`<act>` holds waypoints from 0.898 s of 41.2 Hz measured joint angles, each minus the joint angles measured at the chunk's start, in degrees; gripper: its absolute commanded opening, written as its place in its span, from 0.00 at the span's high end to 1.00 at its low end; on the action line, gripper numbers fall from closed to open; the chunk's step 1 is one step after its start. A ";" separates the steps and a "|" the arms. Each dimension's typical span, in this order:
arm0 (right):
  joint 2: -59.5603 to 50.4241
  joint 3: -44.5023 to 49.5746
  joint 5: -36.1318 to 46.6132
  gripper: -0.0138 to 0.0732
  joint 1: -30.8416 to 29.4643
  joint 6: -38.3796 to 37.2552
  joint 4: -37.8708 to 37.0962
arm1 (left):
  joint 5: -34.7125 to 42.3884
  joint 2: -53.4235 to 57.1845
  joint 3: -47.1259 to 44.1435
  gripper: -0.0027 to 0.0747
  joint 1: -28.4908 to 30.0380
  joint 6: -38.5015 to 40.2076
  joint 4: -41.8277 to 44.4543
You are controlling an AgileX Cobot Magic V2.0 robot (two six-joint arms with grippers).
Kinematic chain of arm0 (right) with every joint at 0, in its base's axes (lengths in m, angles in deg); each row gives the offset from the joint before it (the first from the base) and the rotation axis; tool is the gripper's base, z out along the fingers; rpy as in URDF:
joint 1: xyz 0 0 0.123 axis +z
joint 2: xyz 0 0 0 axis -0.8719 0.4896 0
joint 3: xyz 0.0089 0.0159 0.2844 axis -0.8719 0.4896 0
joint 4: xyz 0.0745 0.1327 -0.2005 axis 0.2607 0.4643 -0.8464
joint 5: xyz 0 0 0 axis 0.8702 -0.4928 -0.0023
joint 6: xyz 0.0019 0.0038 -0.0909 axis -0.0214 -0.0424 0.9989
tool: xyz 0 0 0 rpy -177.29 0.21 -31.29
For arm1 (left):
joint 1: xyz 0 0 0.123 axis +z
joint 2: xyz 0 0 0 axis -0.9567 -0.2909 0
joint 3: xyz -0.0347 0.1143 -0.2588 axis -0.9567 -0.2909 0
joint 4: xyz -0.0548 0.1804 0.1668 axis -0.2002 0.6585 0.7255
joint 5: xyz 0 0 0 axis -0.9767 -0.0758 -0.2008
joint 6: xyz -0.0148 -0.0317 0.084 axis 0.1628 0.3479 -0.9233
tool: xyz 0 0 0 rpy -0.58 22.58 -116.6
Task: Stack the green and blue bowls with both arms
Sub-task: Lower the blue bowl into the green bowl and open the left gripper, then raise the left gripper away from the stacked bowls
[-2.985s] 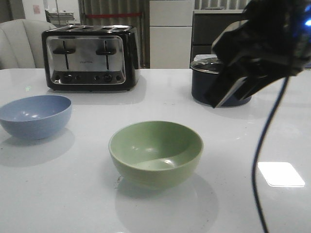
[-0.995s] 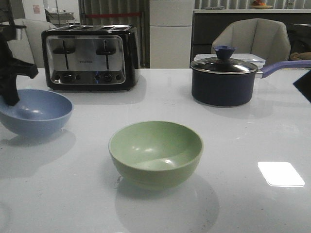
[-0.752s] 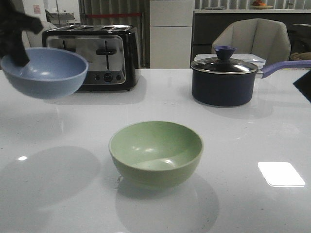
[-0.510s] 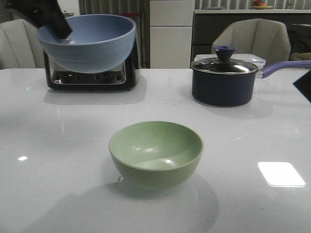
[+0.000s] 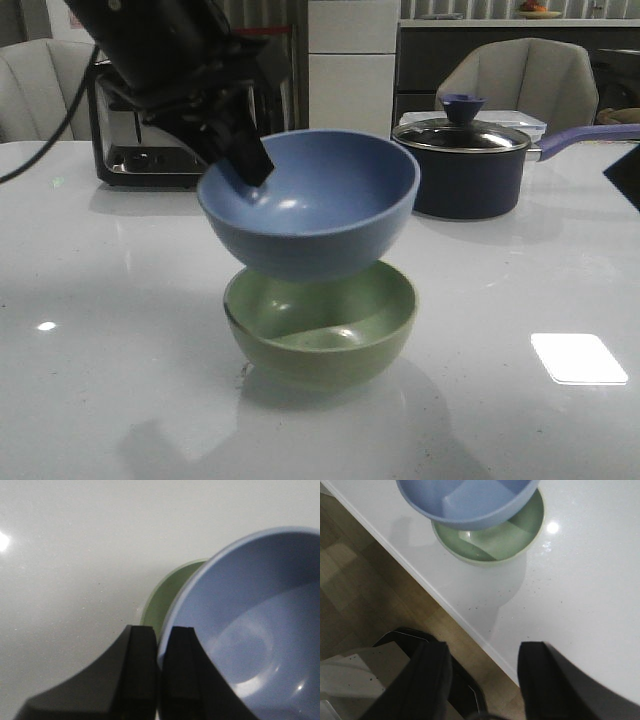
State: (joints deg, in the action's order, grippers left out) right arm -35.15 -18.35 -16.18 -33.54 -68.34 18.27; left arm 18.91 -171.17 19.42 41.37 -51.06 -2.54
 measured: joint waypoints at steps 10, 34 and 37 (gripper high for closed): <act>0.00 0.00 0.00 0.34 0.00 0.00 0.00 | 3.93 -7.29 0.00 0.84 -0.09 0.00 -2.04; 0.00 0.00 0.00 0.34 0.00 0.00 0.00 | 2.06 -6.27 1.45 0.31 -0.09 -0.39 -3.69; 0.00 0.00 0.00 0.34 0.00 0.00 0.00 | 1.35 -3.10 1.54 0.31 -0.09 -0.74 -3.34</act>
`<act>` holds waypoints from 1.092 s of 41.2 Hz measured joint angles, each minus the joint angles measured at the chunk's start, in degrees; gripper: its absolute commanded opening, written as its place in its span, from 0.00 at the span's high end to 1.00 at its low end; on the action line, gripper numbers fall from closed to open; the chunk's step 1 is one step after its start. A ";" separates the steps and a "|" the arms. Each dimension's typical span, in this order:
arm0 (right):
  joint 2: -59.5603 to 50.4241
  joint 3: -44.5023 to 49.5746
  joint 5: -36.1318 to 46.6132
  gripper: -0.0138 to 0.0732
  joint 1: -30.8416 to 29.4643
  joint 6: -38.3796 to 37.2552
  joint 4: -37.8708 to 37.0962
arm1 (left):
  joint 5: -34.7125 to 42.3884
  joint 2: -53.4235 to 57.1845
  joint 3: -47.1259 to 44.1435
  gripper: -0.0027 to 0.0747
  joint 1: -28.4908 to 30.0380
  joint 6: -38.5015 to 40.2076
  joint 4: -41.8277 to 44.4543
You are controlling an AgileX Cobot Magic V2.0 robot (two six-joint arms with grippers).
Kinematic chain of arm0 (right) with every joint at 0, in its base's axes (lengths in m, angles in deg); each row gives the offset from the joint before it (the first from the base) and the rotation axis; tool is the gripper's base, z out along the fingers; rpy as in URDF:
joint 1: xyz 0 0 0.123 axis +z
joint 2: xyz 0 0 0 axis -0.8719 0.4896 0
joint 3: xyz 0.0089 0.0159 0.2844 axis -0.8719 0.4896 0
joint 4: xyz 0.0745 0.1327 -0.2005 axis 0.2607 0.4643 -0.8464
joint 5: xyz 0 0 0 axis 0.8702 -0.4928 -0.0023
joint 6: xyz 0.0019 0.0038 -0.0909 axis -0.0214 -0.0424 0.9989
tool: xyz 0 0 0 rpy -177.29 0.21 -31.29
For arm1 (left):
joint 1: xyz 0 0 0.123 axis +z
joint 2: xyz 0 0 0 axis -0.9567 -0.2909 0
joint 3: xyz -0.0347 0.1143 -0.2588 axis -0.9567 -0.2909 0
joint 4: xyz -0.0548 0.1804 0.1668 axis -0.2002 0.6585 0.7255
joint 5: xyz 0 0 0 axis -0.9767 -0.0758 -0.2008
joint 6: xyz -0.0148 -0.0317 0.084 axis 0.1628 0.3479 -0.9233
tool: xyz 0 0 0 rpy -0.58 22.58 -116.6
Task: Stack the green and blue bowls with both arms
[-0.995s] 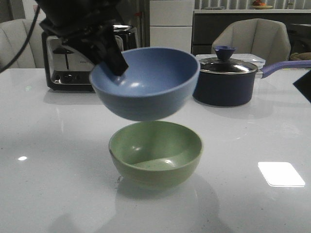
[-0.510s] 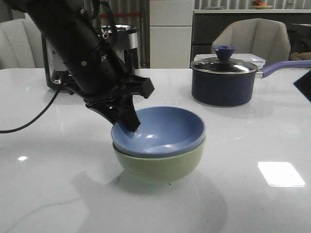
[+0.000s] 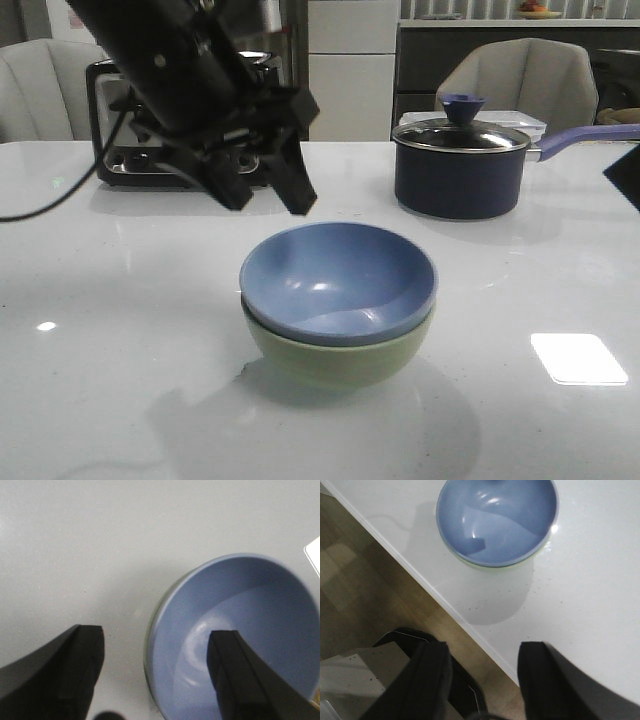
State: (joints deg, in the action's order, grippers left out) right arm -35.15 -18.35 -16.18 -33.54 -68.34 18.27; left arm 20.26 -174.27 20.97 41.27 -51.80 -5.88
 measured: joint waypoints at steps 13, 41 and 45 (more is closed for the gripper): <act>0.00 0.00 0.10 0.34 0.00 0.00 -0.07 | -3.27 18.55 -4.67 0.31 0.00 -0.38 4.71; -11.75 2.06 -3.28 0.34 -7.37 -4.87 -5.70 | -4.89 57.00 -31.43 0.31 0.00 9.55 20.14; -15.35 4.28 -3.28 0.34 -7.37 -4.86 -5.70 | -4.98 60.07 -33.03 0.32 0.00 10.19 20.60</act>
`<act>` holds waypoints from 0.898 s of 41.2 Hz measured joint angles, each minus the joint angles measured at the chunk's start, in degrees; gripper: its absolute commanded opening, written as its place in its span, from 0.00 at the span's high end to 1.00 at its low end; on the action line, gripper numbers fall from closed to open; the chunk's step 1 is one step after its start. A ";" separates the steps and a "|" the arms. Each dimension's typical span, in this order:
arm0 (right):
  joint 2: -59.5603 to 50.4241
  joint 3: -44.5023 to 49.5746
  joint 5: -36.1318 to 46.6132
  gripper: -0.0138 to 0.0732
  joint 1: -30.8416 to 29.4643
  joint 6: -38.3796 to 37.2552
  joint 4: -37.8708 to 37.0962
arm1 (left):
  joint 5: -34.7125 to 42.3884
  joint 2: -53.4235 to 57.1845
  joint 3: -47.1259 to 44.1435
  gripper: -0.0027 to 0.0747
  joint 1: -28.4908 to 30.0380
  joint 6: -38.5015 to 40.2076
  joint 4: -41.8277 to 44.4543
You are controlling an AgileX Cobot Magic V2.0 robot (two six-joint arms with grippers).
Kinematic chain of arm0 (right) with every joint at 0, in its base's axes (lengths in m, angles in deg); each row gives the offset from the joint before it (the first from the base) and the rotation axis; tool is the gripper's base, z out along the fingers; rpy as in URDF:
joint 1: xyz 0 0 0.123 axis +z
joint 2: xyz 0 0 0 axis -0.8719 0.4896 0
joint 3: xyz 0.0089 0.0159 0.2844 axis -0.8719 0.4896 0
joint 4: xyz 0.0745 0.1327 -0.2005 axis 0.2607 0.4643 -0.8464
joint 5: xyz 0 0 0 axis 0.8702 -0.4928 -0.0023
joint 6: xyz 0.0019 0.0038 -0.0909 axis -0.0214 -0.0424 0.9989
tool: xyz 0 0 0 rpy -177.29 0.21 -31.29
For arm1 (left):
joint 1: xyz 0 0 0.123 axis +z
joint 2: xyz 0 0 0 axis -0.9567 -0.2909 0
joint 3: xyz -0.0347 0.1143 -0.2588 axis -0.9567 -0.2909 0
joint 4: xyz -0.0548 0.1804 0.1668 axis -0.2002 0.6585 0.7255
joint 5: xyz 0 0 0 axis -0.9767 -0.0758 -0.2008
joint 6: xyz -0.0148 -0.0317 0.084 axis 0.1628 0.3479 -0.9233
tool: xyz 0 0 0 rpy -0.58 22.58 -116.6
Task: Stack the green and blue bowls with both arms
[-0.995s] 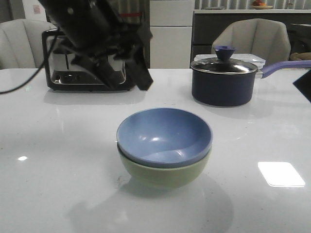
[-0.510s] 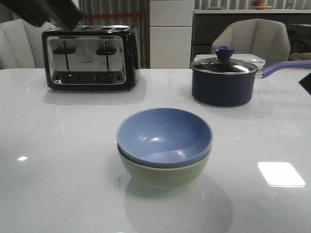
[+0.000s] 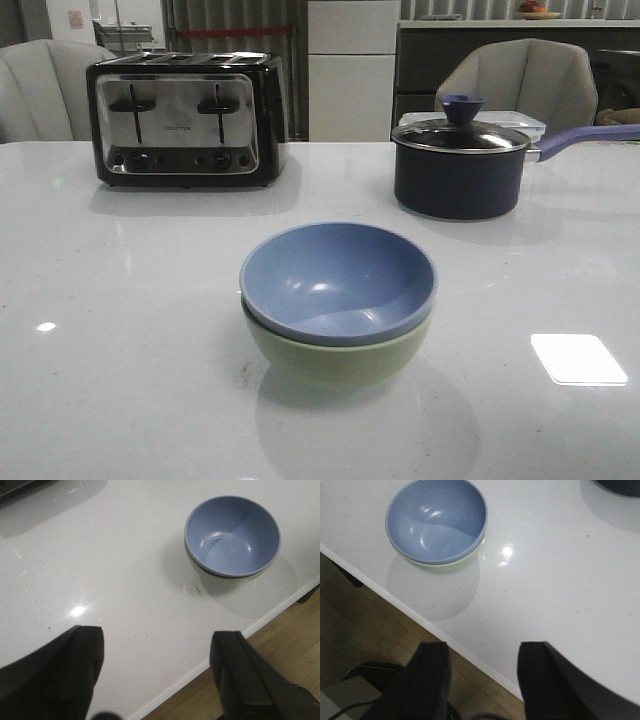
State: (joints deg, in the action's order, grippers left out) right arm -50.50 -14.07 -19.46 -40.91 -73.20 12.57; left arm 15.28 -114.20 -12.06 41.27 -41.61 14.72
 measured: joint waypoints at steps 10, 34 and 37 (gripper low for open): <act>-1.80 1.36 0.00 0.63 0.00 0.00 0.00 | 0.00 0.98 -0.99 0.65 0.00 0.09 0.15; -1.89 1.36 -0.35 0.78 0.00 0.00 0.00 | 0.00 0.98 -0.99 0.84 0.00 0.09 0.18; -1.89 1.36 -0.35 0.78 0.00 0.00 0.00 | 0.00 0.98 -0.99 0.84 0.00 0.09 0.18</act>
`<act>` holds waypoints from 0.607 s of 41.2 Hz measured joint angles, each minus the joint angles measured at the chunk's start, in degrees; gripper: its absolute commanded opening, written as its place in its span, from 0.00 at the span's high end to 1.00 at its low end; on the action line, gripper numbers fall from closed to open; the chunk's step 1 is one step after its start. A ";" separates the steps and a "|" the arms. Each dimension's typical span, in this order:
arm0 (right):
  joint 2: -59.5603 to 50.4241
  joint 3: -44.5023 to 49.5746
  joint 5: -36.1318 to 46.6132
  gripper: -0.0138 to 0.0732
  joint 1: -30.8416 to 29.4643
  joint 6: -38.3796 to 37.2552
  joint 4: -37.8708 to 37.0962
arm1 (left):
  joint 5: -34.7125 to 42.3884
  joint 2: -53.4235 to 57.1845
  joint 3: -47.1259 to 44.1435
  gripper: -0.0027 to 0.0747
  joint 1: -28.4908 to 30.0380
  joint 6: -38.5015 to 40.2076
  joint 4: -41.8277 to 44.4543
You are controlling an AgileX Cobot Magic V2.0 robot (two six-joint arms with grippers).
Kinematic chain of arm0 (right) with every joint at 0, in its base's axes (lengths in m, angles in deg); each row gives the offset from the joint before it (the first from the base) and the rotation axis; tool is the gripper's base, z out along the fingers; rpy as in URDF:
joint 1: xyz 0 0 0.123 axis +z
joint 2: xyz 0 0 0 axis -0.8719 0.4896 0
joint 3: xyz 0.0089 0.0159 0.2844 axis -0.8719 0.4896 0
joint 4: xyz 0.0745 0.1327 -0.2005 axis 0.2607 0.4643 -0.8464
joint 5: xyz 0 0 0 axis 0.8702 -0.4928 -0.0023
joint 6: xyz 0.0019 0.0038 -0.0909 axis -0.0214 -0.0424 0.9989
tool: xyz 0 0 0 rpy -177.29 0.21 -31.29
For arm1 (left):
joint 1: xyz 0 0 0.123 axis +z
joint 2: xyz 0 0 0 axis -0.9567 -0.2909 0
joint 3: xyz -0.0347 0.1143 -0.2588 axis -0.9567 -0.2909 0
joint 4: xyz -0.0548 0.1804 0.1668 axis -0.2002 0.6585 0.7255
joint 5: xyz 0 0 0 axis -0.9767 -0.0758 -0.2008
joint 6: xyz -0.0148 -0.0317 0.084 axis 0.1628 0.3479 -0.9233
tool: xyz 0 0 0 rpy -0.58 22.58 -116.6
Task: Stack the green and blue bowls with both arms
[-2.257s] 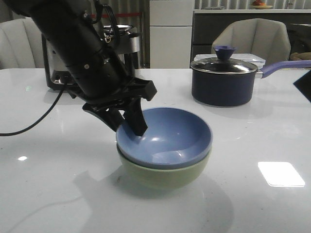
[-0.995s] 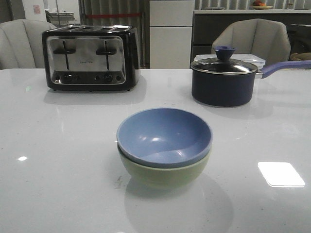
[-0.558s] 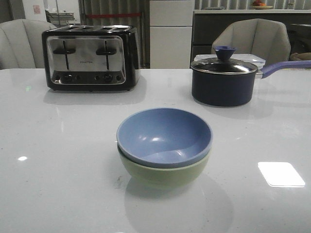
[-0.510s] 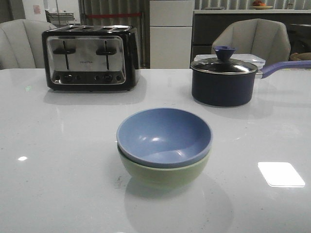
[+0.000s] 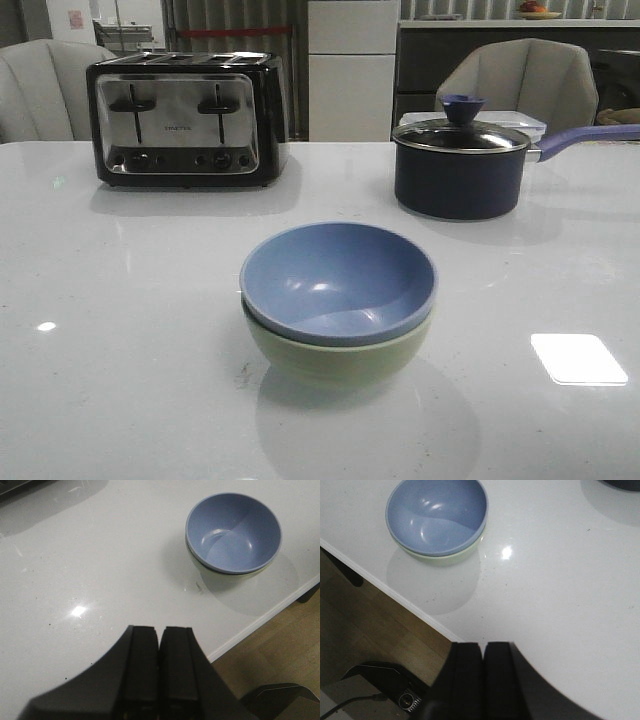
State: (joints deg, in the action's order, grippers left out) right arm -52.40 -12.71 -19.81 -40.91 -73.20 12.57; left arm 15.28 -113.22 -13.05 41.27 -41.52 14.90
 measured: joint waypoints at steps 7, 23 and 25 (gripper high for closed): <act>0.00 0.00 0.00 0.78 0.00 0.00 0.00 | 1.32 1.60 -1.01 0.84 0.63 -0.11 1.38; 0.00 0.00 0.00 0.78 0.00 -0.03 0.00 | 23.78 28.50 -25.74 0.84 23.58 -0.20 3.21; 0.00 0.00 0.00 0.78 0.00 -0.03 0.00 | 25.09 32.60 -28.77 0.84 25.73 -0.20 2.63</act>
State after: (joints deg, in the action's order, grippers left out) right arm -52.40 -12.71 -19.81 -40.91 -73.23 12.57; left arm 40.37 -80.61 -41.81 67.00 -41.72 17.53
